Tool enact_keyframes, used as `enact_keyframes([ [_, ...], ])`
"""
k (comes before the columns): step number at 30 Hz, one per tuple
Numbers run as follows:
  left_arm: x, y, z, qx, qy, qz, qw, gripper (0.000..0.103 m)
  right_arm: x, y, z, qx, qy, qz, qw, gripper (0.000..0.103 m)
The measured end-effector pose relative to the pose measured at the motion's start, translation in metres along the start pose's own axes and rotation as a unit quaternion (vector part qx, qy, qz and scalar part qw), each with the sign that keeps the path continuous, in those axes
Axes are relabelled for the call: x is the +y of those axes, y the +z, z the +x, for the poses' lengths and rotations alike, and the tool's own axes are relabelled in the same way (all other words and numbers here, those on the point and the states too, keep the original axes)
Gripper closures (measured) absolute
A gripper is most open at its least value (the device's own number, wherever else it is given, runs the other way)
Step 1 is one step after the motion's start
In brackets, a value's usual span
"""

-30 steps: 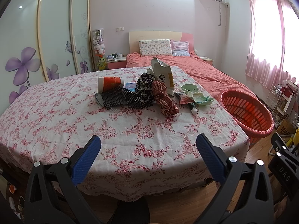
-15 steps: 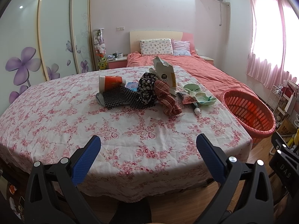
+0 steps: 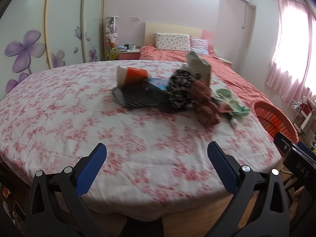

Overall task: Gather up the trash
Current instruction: 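Grasp the red plaid cloth with the right tool while the left tool grasps the black floral cloth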

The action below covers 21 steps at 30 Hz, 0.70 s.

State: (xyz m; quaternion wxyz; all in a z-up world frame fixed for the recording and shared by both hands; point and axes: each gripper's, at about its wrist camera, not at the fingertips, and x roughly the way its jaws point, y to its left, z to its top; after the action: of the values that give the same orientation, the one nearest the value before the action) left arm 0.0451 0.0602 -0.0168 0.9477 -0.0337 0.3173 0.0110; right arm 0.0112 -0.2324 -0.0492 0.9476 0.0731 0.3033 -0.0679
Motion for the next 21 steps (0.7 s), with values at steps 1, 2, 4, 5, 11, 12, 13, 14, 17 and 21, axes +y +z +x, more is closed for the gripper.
enact_keyframes([
  [1, 0.003, 0.001, 0.002, -0.001, 0.005, -0.001, 1.0000, 0.002, 0.006, 0.003, 0.004, 0.002, 0.010, -0.003, 1.000, 0.021],
  [2, 0.008, 0.002, 0.003, -0.002, 0.013, -0.003, 0.9999, 0.002, 0.016, 0.007, 0.011, 0.007, 0.027, -0.009, 1.000, 0.022],
  [4, 0.015, 0.004, 0.007, -0.001, 0.032, -0.008, 0.9995, 0.002, 0.030, 0.011, 0.021, 0.015, 0.044, -0.017, 0.999, 0.024],
  [5, 0.020, 0.004, 0.009, 0.000, 0.049, -0.011, 0.9987, 0.002, 0.039, 0.014, 0.026, 0.017, 0.060, -0.020, 0.998, 0.025],
  [11, 0.041, 0.004, 0.015, 0.011, 0.065, -0.025, 0.9975, 0.002, 0.082, 0.024, 0.049, 0.021, 0.099, -0.056, 0.993, 0.031],
  [12, 0.043, 0.004, 0.016, 0.012, 0.063, -0.027, 0.9976, 0.002, 0.087, 0.026, 0.052, 0.025, 0.106, -0.058, 0.992, 0.034],
  [13, 0.045, 0.004, 0.017, 0.013, 0.060, -0.028, 0.9977, 0.002, 0.092, 0.026, 0.057, 0.031, 0.110, -0.060, 0.992, 0.037],
  [14, 0.047, 0.004, 0.018, 0.013, 0.058, -0.029, 0.9978, 0.002, 0.095, 0.026, 0.062, 0.036, 0.111, -0.060, 0.991, 0.038],
  [17, 0.052, 0.003, 0.022, 0.017, 0.042, -0.033, 0.9984, 0.002, 0.102, 0.027, 0.077, 0.051, 0.113, -0.059, 0.991, 0.043],
  [21, 0.055, 0.002, 0.026, 0.022, 0.022, -0.036, 0.9988, 0.002, 0.110, 0.025, 0.091, 0.062, 0.108, -0.068, 0.990, 0.052],
])
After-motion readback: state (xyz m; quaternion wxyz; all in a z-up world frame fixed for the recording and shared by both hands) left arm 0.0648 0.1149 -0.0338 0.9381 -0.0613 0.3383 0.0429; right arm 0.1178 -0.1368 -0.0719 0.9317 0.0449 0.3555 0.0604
